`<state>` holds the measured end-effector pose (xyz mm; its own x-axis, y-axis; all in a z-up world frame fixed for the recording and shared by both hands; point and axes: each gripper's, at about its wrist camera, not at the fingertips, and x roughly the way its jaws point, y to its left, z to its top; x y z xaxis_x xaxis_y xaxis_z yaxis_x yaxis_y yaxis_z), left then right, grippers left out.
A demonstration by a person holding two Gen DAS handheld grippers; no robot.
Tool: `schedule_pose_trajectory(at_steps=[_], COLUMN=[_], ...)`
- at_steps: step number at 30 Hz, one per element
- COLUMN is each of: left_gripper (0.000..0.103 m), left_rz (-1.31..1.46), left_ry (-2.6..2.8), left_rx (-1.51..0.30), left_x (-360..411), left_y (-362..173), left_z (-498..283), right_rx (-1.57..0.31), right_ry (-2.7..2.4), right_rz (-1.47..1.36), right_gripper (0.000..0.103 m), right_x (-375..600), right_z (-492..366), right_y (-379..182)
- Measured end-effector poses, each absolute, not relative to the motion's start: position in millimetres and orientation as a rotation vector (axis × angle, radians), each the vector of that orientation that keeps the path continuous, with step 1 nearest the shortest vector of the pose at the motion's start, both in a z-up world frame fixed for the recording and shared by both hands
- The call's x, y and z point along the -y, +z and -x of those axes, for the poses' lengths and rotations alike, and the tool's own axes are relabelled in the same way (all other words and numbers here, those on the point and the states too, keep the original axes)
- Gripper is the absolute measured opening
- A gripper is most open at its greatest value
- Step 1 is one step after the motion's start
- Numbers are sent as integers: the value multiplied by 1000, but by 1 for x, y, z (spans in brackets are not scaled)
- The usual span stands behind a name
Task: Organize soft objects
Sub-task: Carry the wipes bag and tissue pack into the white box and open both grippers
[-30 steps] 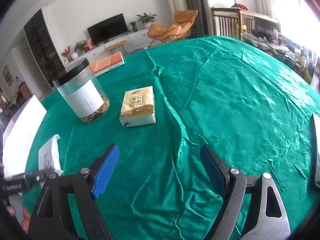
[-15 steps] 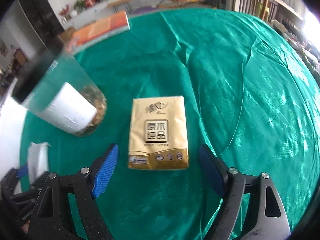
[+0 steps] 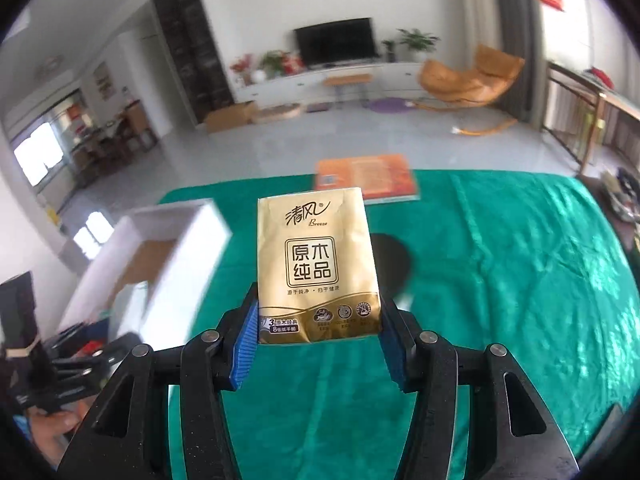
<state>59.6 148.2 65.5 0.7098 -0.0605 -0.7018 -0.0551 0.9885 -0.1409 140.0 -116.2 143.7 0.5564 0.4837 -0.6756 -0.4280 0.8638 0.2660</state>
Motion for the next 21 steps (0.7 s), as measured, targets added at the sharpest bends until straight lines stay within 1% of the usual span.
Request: schedule_pose_trajectory(at_steps=[2,3,4,5,6,7,8,11,13,18,21], left_gripper=[72,76,81,92,97,97,97,97,97,100,100], left_rz=[105,70,30,-6,-29,-37,-33,-29,-39,-36,-39], left_ry=[109,158,203,244,277,298,305,322,359,508,510], left_rx=[-797,-810,-821,-829,-834,-838,-841,-823,-794,-723,-746], left_x=[-183,-197,-207,-216,-225,-230,-236,-236,-227,-207,-200], left_y=[65,63,61,57,54,51,50,51,56,69,67], left_z=[-35,-25,-16,-10,-5,0,3,9,11,24,25], right_rx=[-837,-844,-852,-862,-877,-902,-935,-998,-979,-891,-878], right_ry=[671,728,774,806,834,862,885,892,868,799,776], right_rz=[-64,-56,-51,-43,-37,-34,-31,-46,-22,100,153], right_gripper=[56,57,57,58,65,74,80,79,79,79,79], right_x=[62,37,14,-7,-26,-43,-56,-67,-61,-50,-52], right_z=[-114,-100,-87,-77,-70,-65,-63,-59,-55,-37,-31], right_y=[147,146,143,139,132,123,112,91,89,103,105])
